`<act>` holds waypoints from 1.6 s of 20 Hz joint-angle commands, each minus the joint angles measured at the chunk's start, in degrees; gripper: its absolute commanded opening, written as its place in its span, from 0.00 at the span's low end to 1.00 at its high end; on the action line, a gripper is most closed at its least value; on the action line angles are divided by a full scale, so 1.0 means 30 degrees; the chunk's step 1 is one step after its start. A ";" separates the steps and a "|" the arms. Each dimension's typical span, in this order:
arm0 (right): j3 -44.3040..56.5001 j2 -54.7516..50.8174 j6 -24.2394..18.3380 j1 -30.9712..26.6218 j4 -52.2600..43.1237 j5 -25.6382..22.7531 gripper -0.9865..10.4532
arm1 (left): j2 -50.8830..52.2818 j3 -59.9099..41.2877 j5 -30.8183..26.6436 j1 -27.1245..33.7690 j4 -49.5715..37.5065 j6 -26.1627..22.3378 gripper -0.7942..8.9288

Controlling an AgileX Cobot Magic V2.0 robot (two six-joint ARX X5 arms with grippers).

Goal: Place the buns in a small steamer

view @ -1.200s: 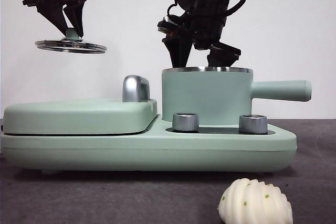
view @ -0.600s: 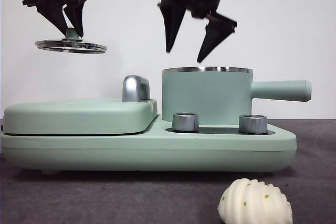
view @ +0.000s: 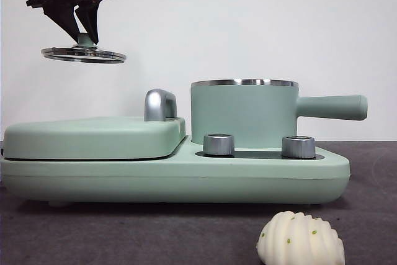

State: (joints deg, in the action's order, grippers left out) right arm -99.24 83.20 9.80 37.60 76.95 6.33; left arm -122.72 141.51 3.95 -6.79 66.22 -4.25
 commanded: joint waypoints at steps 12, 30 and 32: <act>1.3136 -0.1902 0.3803 0.6564 -0.5479 -0.0634 0.44 | -0.0364 0.0780 0.0051 -0.0372 -0.0342 0.0226 0.10; 1.5249 0.2601 0.4532 0.6390 -1.0273 -0.1188 0.30 | -0.0364 0.0780 0.0051 -0.0495 -0.0364 0.0226 0.10; 1.5234 0.2594 0.4532 0.6390 -1.0287 -0.1202 0.24 | -0.0364 0.0780 0.0051 -0.0495 -0.0364 0.0226 0.10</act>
State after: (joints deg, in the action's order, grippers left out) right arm -53.21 89.93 22.98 56.14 46.48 2.24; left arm -122.72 141.51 3.97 -8.12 66.22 -3.62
